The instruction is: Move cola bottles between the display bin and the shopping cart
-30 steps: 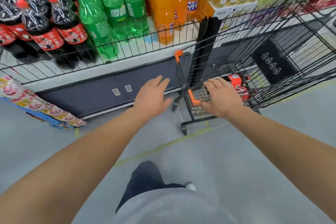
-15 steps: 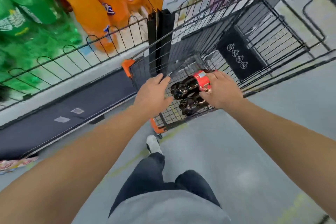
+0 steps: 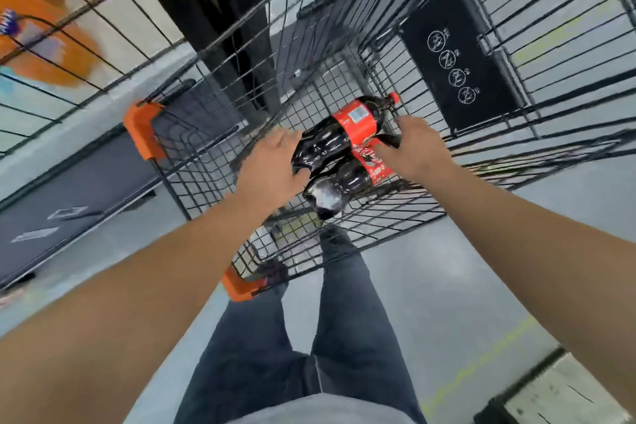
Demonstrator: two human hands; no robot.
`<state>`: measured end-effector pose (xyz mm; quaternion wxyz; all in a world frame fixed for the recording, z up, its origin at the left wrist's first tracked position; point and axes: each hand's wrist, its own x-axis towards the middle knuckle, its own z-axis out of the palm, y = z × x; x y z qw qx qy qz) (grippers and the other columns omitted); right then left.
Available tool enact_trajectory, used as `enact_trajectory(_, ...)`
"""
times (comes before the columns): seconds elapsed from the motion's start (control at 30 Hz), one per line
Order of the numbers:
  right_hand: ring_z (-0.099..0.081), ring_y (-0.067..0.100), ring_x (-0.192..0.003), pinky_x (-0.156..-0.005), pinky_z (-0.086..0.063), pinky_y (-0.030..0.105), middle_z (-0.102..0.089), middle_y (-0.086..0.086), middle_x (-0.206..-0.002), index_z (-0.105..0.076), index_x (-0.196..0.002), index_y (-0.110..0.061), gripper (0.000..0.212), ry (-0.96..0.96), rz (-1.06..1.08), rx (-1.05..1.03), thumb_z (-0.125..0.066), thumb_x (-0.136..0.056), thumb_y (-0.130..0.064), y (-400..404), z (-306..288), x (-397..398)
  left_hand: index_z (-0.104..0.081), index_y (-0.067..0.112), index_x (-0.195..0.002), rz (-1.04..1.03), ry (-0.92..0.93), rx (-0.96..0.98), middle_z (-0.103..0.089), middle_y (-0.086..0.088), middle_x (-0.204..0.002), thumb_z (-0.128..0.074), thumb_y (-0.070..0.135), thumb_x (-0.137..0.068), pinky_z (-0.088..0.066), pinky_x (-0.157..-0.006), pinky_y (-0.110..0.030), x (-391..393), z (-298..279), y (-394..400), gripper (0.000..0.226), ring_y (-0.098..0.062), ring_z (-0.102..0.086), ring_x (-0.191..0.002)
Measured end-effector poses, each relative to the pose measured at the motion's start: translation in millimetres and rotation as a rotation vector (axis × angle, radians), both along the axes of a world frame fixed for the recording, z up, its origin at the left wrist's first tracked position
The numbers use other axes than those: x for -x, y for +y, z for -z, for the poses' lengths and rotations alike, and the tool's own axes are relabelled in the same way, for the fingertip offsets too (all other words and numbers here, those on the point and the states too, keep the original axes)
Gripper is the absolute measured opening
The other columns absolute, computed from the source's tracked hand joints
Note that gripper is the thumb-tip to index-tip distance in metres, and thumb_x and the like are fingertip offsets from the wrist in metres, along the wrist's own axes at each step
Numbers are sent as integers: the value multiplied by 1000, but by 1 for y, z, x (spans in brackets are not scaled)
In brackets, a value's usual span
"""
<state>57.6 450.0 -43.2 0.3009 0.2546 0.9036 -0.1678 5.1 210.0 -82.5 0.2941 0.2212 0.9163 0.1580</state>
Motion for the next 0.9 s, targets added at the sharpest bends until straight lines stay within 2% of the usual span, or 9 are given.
enact_trajectory(0.17, -54, 34, -130, -111, -44, 42, -54, 17, -141, -48, -142, -6, 63, -57, 115, 117, -66, -96, -45, 33, 65, 42, -31, 18, -156, -76, -88, 126, -34, -10, -160, -62, 45, -92, -45, -109, -50, 20, 63, 33, 76, -35, -42, -139)
enact_trajectory(0.27, -58, 35, -125, -109, -43, 41, -57, 17, -139, -50, -141, -7, 60, -97, 212, 149, -65, -96, -44, 48, 104, 59, -33, 14, -155, -112, -140, 165, -38, -14, -157, -64, 48, -90, -38, -115, -45, 28, 101, 45, 80, -34, -42, -139)
enact_trajectory(0.43, -52, 35, -136, -110, -40, 35, -55, 18, -147, -44, -149, -3, 77, -106, 510, 211, -65, -95, -52, 62, 167, 84, -32, 19, -153, -219, -218, 181, -42, -11, -151, -76, 52, -79, -48, -104, -47, 36, 142, 53, 93, -37, -48, -130)
enact_trajectory(0.57, -60, 26, -126, -110, -45, 33, -64, 6, -133, -57, -141, -7, 76, -57, 843, 329, -69, -88, -60, 61, 199, 107, -29, 23, -154, -336, -358, 119, -51, -8, -143, -85, 52, -67, -46, -106, -44, 40, 167, 52, 108, -30, -52, -127)
enact_trajectory(0.6, -61, 27, -123, -110, -47, 35, -64, 5, -134, -56, -142, -8, 85, -47, 911, 364, -71, -81, -66, 60, 204, 112, -28, 26, -154, -382, -413, 92, -53, -6, -142, -88, 51, -63, -45, -107, -42, 40, 172, 50, 112, -27, -53, -126)
enact_trajectory(0.7, -64, 30, -119, -108, -51, 46, -64, 7, -136, -48, -147, -9, 138, -73, 1034, 389, -71, -35, -87, 71, 239, 119, -28, 33, -153, -475, -528, 7, -51, 0, -141, -94, 45, -55, -41, -111, -37, 43, 184, 46, 119, -22, -51, -127)
enact_trajectory(0.77, -67, 31, -110, -102, -53, 46, -67, 9, -127, -44, -142, -8, 149, -67, 1069, 394, -77, -17, -83, 76, 259, 121, -30, 40, -150, -530, -576, -20, -49, 7, -137, -94, 45, -49, -45, -106, -40, 46, 188, 46, 119, -19, -51, -125)
enact_trajectory(0.83, -71, 31, -93, -90, -58, 47, -69, 9, -109, -41, -133, -11, 133, -17, 1114, 431, -82, -22, -71, 69, 249, 126, -38, 44, -143, -602, -637, -60, -51, 8, -130, -93, 44, -45, -58, -90, -46, 47, 191, 45, 112, -21, -58, -117)
enact_trajectory(0.9, -73, 29, -86, -83, -62, 49, -71, 8, -100, -45, -124, -13, 104, 45, 1141, 476, -88, -41, -60, 60, 236, 129, -42, 45, -141, -782, -772, -143, -51, 5, -135, -94, 38, -49, -62, -75, -49, 47, 190, 41, 106, -26, -62, -113)
